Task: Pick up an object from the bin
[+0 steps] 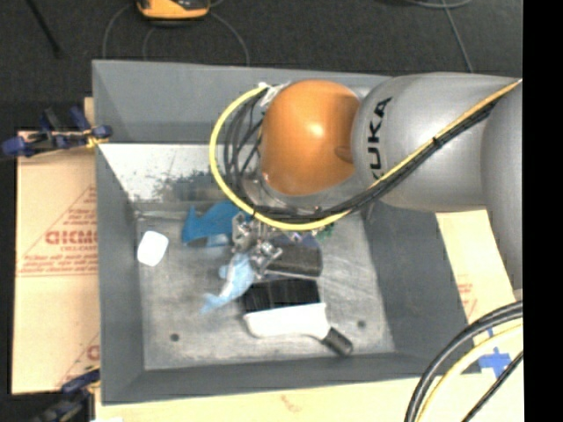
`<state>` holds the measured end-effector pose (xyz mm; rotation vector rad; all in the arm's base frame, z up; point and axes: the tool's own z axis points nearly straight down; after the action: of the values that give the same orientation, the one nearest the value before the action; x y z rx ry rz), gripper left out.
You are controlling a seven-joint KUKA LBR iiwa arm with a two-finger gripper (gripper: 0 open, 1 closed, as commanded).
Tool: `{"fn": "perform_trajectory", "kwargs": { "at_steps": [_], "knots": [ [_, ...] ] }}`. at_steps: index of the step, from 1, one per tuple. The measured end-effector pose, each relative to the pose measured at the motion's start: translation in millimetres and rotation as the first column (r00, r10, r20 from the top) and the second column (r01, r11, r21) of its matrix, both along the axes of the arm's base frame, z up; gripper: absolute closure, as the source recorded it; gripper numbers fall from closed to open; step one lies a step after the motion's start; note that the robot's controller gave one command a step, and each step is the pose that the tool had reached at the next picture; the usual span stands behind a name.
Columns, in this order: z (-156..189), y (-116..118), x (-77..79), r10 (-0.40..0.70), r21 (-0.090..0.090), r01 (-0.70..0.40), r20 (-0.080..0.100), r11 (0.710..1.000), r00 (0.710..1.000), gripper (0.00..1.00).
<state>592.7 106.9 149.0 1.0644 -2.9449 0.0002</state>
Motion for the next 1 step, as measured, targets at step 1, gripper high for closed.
{"fn": "perform_trajectory", "kwargs": {
  "at_steps": [1],
  "knots": [
    [22.1, -5.1, 22.3, 0.005, 0.01, -0.005, 0.029, 1.0, 1.0, 1.0]
  ]
}}
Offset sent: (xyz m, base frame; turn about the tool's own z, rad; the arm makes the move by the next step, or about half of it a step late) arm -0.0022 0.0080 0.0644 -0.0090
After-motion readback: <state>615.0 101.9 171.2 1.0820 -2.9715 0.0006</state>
